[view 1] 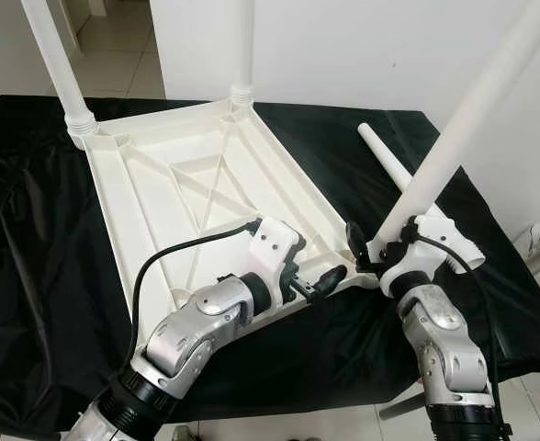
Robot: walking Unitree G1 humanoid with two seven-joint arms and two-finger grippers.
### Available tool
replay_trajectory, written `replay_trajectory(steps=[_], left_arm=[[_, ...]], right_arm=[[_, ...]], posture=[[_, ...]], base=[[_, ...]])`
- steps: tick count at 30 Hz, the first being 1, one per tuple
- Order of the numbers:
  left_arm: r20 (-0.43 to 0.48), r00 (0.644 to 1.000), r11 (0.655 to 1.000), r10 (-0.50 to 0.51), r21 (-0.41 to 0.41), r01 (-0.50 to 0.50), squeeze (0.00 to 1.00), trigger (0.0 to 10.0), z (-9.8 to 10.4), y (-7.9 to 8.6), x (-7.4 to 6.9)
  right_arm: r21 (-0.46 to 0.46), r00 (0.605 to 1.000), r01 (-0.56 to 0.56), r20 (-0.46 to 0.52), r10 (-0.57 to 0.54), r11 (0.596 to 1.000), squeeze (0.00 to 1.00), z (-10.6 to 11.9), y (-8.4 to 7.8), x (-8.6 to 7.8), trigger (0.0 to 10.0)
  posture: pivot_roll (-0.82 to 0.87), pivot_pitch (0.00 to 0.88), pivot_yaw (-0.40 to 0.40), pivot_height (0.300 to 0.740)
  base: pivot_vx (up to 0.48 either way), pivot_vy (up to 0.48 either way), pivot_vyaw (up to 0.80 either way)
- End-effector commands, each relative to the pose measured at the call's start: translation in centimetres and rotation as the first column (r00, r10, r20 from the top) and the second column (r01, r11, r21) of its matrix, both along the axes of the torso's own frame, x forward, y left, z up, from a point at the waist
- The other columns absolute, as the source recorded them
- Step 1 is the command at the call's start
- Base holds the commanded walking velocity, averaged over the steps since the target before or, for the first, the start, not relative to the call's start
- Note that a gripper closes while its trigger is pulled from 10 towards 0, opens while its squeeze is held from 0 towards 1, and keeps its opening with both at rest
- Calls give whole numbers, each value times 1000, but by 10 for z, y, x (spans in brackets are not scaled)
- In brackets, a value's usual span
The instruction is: Building children table
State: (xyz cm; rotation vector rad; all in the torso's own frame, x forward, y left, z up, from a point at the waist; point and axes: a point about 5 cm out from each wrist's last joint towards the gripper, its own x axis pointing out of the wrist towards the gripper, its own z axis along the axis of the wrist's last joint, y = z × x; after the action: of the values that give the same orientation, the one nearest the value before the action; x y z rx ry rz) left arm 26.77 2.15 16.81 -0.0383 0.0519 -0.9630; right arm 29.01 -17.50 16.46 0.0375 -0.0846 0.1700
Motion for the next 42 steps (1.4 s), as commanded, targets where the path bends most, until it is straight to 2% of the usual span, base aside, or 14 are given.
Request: replay_trajectory(steps=[1, 4, 10, 13, 17, 21, 22, 23, 24, 36, 37, 39, 40, 42], left_arm=[[6, 997, 997, -74, 16, 74, 0, 10000, -3, -4, -3], [10, 998, 998, -65, 26, 65, 0, 10000, -6, -3, -2], [22, 998, 997, -65, 36, 64, 0, 10000, -7, -2, -2], [22, 998, 997, -65, 36, 64, 0, 10000, -7, -2, -2], [23, 993, 992, -117, 44, 116, 0, 10000, -8, -4, -6], [18, 991, 990, -135, 44, 134, 0, 10000, -8, -6, -8], [12, 989, 988, -150, 45, 149, 0, 10000, -8, -8, -9], [12, 989, 988, -150, 45, 149, 0, 10000, -8, -8, -9], [8, 988, 988, -152, 42, 152, 0, 10000, -8, -9, -8], [-8, 987, 986, -160, 39, 160, 0, 10000, -7, -10, -8], [-9, 987, 986, -161, 45, 162, 0, 10000, -9, -10, -8], [-9, 987, 986, -161, 45, 162, 0, 10000, -9, -10, -8], [-11, 987, 985, -163, 48, 163, 0, 10000, -10, -10, -9], [-11, 985, 984, -172, 54, 172, 0, 10000, -11, -10, -10]], right_arm=[[-6, 999, -41, -14, 41, 999, 0, -2, 0, 0, 10000], [-15, 991, -133, -19, 133, 991, 0, -1, -3, -2, 10000], [-54, 977, -211, -32, 210, 976, 0, 0, -12, -4, 10000], [-54, 977, -211, -32, 210, 976, 0, 0, -12, -4, 10000], [-106, 949, -315, -50, 311, 943, 0, 2, -35, -3, 10000], [-128, 941, -337, -64, 331, 933, 0, 1, -39, -2, 10000], [-153, 936, -352, -77, 344, 923, 0, -1, -44, 0, 4941], [-153, 936, -352, -77, 344, 923, 0, -1, -44, 0, 4941], [-160, 935, -355, -77, 347, 921, 0, -2, -45, 1, 0], [-151, 926, -376, -88, 366, 914, 0, -5, -49, 2, 0], [-136, 931, -363, -86, 354, 922, 0, -6, -49, 2, 4549], [-136, 931, -363, -86, 354, 922, 0, -6, -49, 2, 4549], [-118, 935, -353, -85, 344, 928, 0, -8, -48, 2, 10000], [-70, 947, -316, -87, 309, 946, 0, -12, -43, 1, 10000]], posture=[[9, 103, -43, 740], [9, 103, -43, 740], [11, 106, -40, 740], [11, 106, -40, 740], [5, 96, -32, 740], [2, 91, -30, 740], [0, 84, -28, 740], [0, 84, -28, 740], [0, 84, -28, 740], [-1, 66, -26, 740], [0, 60, -27, 740], [0, 60, -27, 740], [0, 60, -27, 740], [-2, 57, -28, 740]], base=[[0, 0, 0], [0, 0, 0], [0, 0, 0], [0, 0, 0], [0, 0, 0], [0, 0, 0], [0, 0, 0], [0, 0, 0], [0, 0, 0], [0, 0, 0], [0, 0, 0], [0, 0, 0], [0, 0, 0], [0, 0, 0]])
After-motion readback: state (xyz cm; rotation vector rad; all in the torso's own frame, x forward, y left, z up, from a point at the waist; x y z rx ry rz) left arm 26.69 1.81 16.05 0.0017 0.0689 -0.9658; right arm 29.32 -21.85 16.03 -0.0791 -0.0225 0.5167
